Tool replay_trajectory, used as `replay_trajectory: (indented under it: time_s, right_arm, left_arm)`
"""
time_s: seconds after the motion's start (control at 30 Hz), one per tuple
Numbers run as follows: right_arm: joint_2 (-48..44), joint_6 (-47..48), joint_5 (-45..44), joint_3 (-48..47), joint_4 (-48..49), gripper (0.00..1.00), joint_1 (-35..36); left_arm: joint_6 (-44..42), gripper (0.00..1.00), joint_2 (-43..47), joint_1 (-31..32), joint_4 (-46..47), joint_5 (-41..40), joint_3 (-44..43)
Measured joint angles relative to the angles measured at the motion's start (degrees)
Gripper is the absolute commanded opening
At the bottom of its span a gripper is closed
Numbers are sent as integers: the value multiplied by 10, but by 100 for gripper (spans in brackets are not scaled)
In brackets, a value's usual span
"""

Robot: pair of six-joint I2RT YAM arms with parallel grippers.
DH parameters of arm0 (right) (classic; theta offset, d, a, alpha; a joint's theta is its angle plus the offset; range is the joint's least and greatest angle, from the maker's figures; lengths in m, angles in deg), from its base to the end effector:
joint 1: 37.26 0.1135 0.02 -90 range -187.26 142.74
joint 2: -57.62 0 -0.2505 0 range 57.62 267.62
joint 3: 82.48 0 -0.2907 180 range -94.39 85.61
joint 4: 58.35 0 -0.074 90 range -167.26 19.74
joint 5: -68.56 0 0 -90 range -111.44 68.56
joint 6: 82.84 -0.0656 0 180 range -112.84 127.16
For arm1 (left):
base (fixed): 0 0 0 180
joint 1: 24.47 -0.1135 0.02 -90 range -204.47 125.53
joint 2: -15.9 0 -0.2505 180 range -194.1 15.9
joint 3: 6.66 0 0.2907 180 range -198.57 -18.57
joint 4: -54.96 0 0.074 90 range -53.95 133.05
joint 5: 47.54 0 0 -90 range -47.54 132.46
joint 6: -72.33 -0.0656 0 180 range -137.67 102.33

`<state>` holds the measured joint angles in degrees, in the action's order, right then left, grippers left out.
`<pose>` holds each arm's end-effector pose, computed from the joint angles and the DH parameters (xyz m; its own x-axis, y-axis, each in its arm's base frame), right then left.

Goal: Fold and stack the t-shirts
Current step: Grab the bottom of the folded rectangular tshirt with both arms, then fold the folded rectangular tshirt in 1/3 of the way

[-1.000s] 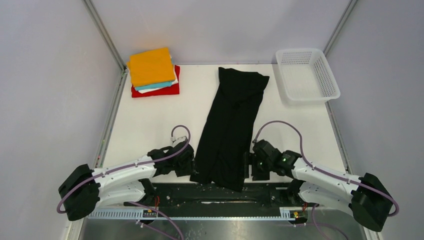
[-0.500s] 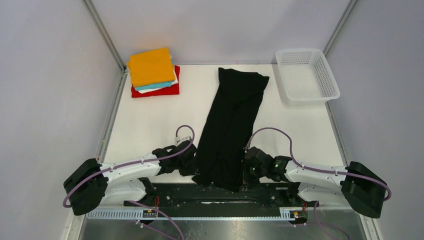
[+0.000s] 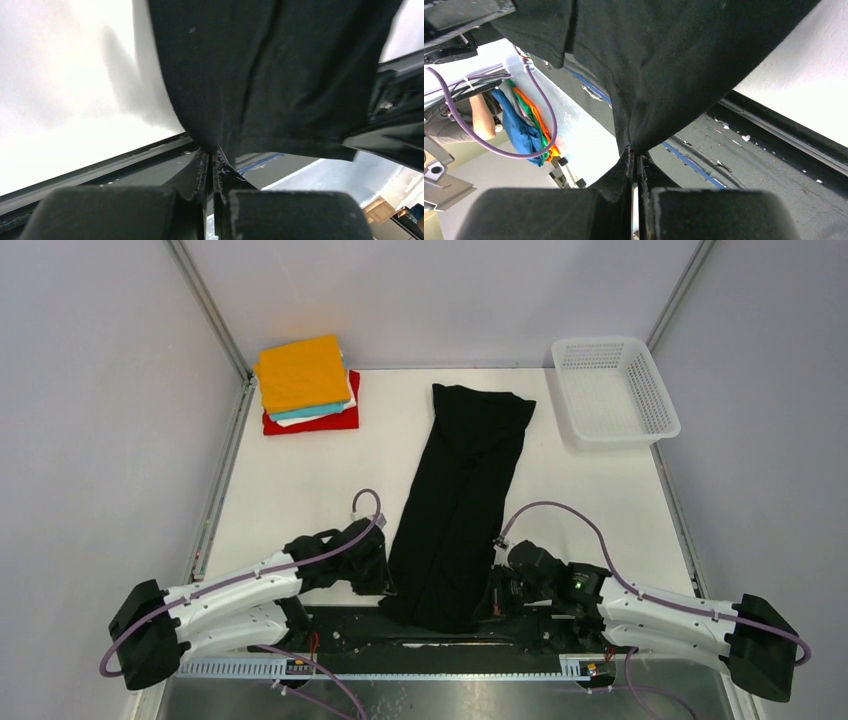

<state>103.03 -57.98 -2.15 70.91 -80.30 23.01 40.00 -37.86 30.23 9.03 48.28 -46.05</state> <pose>0.0914 0.2038 0.1095 -0.9924 -0.0108 -0.1228 -0.1030 0.6197 0.7780 0.1232 -0.1854 0.1224 -0.9790 -0.0720 -0.1905 0.0256 0.8845 -0.4658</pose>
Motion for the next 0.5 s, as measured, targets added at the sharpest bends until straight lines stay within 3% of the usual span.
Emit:
replay_trajectory:
  time_s: [0.2, 0.5]
  right_arm:
    - [-6, 8, -6, -9, -2, 0, -30]
    - [50, 74, 15, -88, -2, 0, -216]
  left_arm:
    - [-16, 0, -56, -17, -3, -28, -102]
    - [-44, 0, -246, -107, -22, -76, -260]
